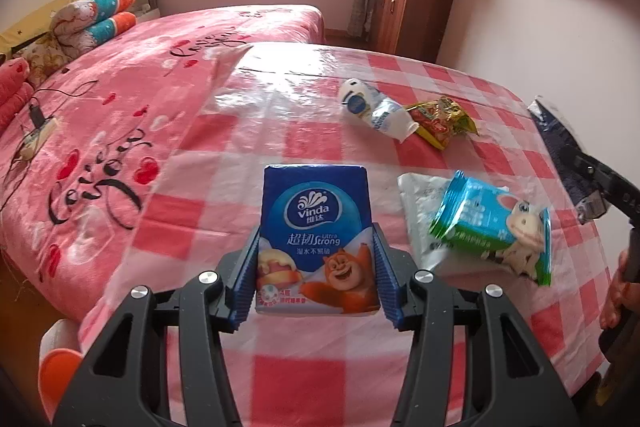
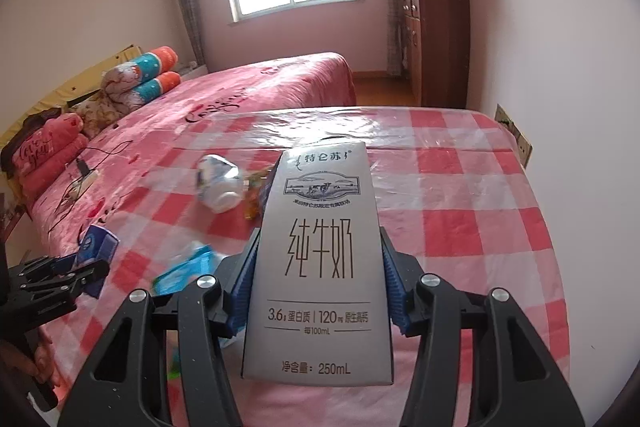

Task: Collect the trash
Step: 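Carry the tissue pack and milk carton with both tools over the orange bucket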

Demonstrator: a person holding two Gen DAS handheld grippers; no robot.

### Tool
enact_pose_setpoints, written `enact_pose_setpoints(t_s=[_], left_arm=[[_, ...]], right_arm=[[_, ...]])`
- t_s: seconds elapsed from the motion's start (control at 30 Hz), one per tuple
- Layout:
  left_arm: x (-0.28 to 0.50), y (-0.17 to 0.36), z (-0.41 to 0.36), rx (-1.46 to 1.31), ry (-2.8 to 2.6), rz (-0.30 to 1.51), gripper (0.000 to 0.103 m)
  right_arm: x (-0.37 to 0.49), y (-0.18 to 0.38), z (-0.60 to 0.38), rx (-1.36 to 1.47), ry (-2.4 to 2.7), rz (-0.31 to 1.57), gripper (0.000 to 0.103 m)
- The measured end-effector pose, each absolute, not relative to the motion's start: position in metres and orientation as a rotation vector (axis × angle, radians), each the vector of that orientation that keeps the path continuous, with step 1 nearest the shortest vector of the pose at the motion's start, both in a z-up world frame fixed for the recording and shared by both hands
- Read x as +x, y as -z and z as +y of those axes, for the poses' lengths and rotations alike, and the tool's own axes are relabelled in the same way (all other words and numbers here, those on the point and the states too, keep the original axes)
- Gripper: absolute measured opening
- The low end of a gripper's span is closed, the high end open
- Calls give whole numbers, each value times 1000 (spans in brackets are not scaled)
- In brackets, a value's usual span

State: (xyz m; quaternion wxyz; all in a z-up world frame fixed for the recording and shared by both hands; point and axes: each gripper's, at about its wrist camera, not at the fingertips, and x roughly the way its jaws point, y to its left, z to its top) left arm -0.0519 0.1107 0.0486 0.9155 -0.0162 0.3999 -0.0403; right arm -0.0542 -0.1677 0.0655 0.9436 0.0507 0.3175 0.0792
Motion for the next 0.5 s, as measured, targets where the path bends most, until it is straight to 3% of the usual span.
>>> enact_pose_setpoints(t_s=[0.5], left_arm=[[-135, -57, 191, -10, -60, 799, 53]], right_arm=[[-122, -78, -63, 83, -451, 692, 55]])
